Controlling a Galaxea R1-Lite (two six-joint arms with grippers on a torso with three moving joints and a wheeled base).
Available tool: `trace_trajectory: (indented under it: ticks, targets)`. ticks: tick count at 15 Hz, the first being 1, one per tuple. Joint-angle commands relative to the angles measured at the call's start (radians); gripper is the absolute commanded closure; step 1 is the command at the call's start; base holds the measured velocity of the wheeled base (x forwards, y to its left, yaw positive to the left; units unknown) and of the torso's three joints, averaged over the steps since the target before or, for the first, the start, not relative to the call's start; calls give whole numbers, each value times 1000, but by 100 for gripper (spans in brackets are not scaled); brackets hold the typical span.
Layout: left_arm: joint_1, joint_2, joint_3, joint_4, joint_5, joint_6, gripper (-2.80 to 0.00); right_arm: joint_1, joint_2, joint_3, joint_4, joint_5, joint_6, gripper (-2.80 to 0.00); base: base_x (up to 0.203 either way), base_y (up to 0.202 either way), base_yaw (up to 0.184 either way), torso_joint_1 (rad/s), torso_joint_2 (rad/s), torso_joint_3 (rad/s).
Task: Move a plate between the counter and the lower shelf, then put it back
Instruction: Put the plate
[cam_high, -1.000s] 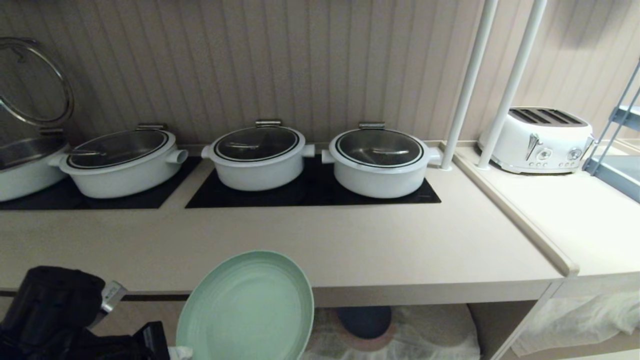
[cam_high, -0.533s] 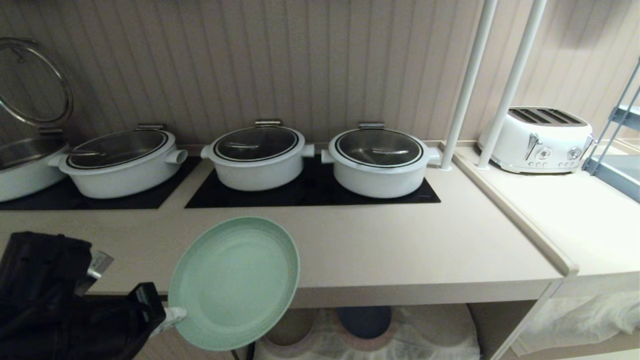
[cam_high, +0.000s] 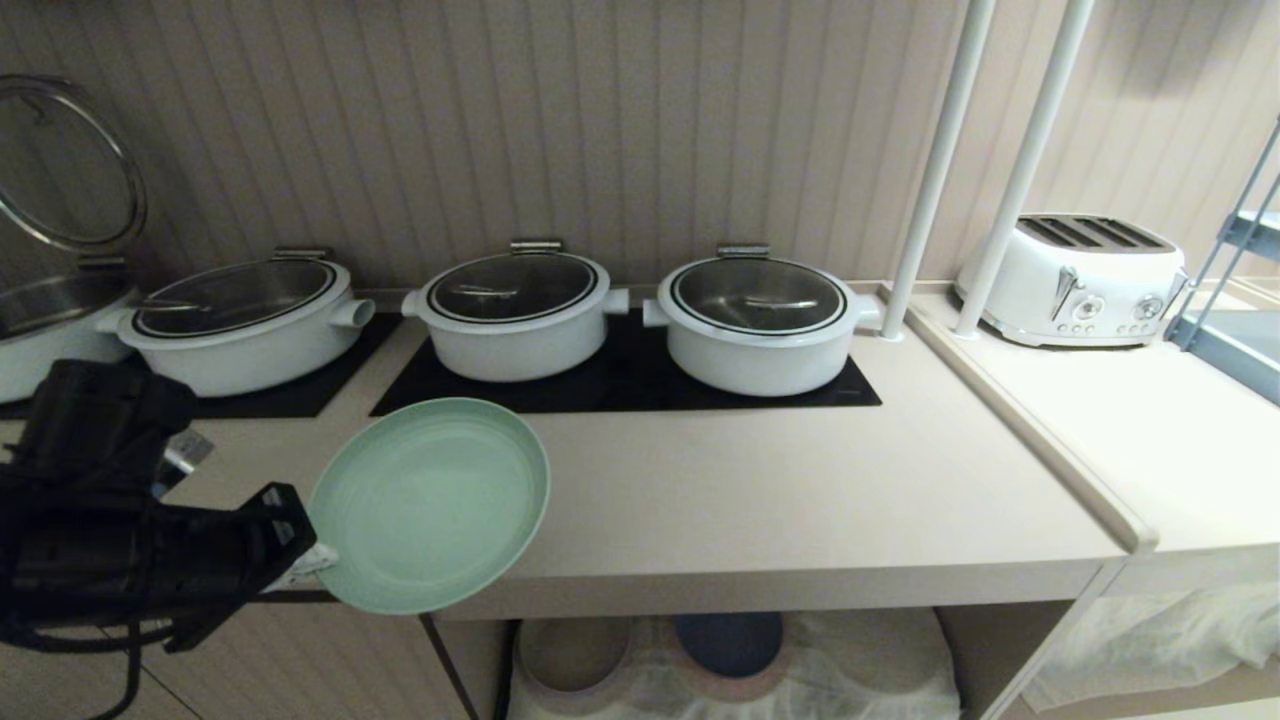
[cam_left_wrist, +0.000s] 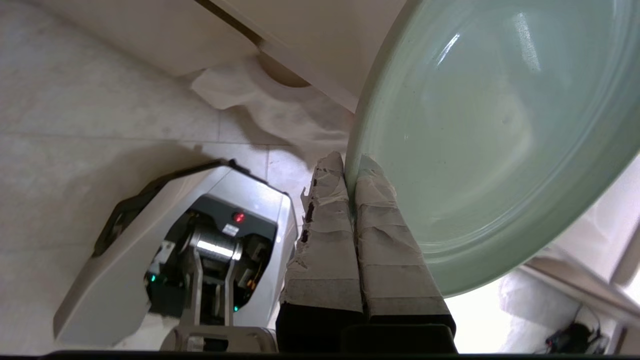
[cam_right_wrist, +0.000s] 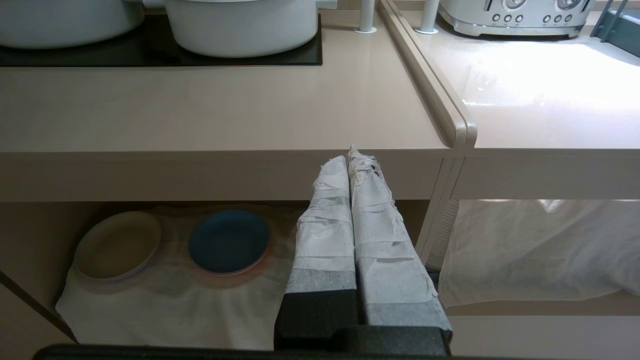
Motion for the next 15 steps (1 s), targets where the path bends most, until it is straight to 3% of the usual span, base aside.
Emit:
trace_trajectory:
  ticks: [1, 6, 15]
  targets:
    - [23, 101, -99, 46, -1, -1, 0, 0, 0, 0, -1, 0, -1, 0, 0, 0, 0, 0, 0, 0]
    - [46, 282, -264, 108, -34, -2, 0, 0, 0, 0, -1, 0, -1, 0, 0, 0, 0, 0, 0, 0]
    - [103, 471, -398, 156, -44, -8, 0, 0, 0, 0, -1, 0, -1, 0, 0, 0, 0, 0, 0, 0]
